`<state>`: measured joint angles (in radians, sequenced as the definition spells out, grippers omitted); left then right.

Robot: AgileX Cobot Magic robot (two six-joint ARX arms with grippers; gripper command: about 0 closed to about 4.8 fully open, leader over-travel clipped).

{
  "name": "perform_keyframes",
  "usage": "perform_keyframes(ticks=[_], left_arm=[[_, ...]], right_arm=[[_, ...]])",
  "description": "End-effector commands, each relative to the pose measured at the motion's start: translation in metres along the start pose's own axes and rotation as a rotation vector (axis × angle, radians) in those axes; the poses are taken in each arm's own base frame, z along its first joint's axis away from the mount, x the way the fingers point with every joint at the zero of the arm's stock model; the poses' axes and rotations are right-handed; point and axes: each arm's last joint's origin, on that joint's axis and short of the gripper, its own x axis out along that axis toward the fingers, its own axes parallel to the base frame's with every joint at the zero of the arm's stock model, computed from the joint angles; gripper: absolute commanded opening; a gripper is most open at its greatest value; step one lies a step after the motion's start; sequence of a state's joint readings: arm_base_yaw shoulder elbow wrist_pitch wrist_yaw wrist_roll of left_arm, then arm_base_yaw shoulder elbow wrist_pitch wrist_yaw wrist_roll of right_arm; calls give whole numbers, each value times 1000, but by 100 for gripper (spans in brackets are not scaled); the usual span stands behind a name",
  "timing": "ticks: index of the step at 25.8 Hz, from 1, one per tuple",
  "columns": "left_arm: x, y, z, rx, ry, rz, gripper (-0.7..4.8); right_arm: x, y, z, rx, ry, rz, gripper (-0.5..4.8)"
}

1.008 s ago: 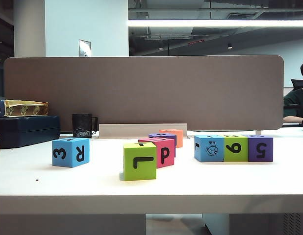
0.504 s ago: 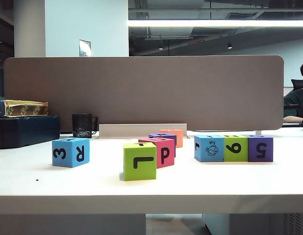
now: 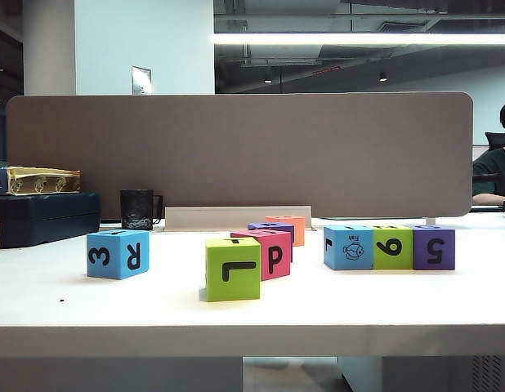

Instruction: Select the appropriate blocks from the scattered letter blocks on the table and arrange them in a row to spell out "TURING".

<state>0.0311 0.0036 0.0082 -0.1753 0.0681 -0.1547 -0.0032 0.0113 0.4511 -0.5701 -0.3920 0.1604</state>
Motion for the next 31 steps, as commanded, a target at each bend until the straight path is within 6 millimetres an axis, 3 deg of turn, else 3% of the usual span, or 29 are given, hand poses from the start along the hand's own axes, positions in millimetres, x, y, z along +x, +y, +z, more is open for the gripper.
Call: perform_keyframes(ticks=[1, 6, 16, 18, 31], left_arm=[[0, 0, 1, -3, 2, -8, -4], [0, 0, 1, -3, 2, -7, -4], [-1, -2, 1, -5, 9, -73, -5], [-1, -3, 3, -72, 10, -96, -5], [-27, -15, 54, -79, -69, -158, -5]], right_arm=[[-4, 3, 1, 6, 3, 54, -1], [-7, 7, 3, 27, 23, 133, -1], [-7, 6, -2, 48, 65, 129, -1], [-7, 6, -2, 48, 65, 129, -1], [-7, 7, -2, 52, 65, 131, -1]])
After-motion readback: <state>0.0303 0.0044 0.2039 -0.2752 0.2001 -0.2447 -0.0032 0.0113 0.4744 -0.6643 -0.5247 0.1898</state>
